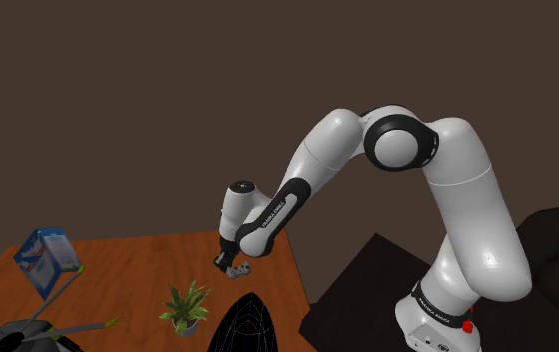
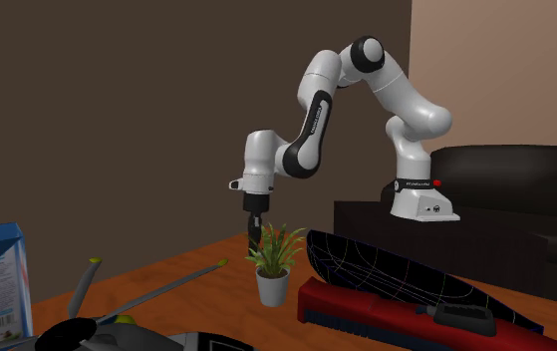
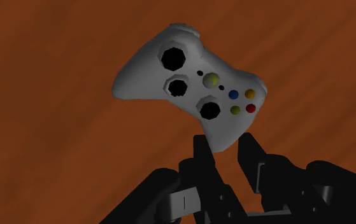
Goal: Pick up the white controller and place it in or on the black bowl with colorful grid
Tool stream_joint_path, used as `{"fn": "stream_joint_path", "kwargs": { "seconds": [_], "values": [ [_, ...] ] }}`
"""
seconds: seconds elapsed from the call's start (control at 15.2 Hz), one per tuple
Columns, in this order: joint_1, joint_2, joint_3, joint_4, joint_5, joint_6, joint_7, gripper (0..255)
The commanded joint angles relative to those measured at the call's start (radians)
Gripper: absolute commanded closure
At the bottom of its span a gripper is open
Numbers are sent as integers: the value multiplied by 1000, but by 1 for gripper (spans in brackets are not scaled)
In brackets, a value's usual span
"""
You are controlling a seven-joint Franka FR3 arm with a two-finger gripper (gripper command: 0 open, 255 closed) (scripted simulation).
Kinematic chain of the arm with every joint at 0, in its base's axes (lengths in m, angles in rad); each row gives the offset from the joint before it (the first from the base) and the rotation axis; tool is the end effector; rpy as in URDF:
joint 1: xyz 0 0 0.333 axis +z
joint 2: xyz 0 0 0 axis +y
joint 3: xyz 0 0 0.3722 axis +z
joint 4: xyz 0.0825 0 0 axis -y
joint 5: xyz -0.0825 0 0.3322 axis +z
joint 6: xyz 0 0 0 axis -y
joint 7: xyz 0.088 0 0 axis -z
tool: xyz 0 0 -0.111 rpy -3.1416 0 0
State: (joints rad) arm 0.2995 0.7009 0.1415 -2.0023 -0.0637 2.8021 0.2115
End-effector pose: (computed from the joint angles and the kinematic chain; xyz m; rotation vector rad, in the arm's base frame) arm 0.5612 0.2589 0.2006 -3.0194 -0.3804 -0.1234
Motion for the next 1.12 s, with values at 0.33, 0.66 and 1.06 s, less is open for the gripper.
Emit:
{"fn": "stream_joint_path", "kwargs": {
  "seconds": [0.33,0.66,1.06],
  "values": [
    [-7,-50,9,-20,6,-33,-2,255],
    [-16,-111,19,-38,14,-76,-5,255],
    [-26,-182,32,-52,25,-131,-9,255]
  ]
}}
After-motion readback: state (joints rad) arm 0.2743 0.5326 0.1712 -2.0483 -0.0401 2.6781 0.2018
